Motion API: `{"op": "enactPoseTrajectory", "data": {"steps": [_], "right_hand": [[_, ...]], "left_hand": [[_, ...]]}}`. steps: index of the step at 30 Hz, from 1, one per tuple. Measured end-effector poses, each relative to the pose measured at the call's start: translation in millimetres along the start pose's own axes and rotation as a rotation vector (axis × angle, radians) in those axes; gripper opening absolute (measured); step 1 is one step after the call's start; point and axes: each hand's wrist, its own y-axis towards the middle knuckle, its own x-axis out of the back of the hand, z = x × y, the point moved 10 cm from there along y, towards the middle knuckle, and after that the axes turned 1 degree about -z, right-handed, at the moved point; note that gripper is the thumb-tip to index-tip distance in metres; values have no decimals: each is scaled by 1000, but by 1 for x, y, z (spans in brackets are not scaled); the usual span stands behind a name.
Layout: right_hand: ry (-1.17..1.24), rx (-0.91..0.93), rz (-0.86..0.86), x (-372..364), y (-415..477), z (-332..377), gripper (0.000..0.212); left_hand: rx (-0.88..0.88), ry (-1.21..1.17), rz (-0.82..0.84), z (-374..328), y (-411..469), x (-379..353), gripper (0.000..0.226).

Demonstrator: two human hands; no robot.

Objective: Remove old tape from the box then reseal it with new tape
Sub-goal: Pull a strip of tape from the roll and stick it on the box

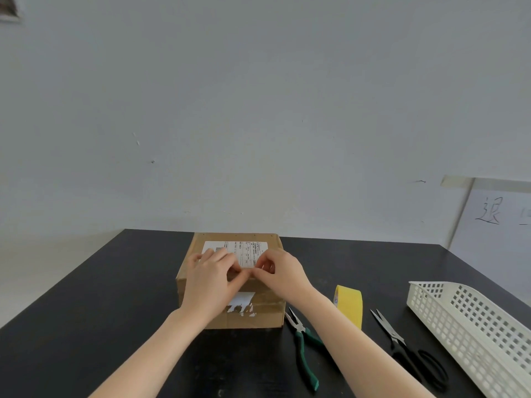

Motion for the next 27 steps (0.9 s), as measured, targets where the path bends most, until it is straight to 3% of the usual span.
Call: {"op": "enactPoseTrajectory", "data": {"steps": [9,17,22,27], "right_hand": [[-37,-68,-17,-4,9,-5,18],[-40,-112,34,-2,12,-5,15],[132,-133,80,3,6,-12,17],[45,-131,66,0,11,-11,16]], "left_hand": [[241,-117,197,23,15,-23,19],[254,-132,161,22,14,-21,11],[205,-167,195,20,11,-19,6],[218,-140,210,22,14,-22,9]]}}
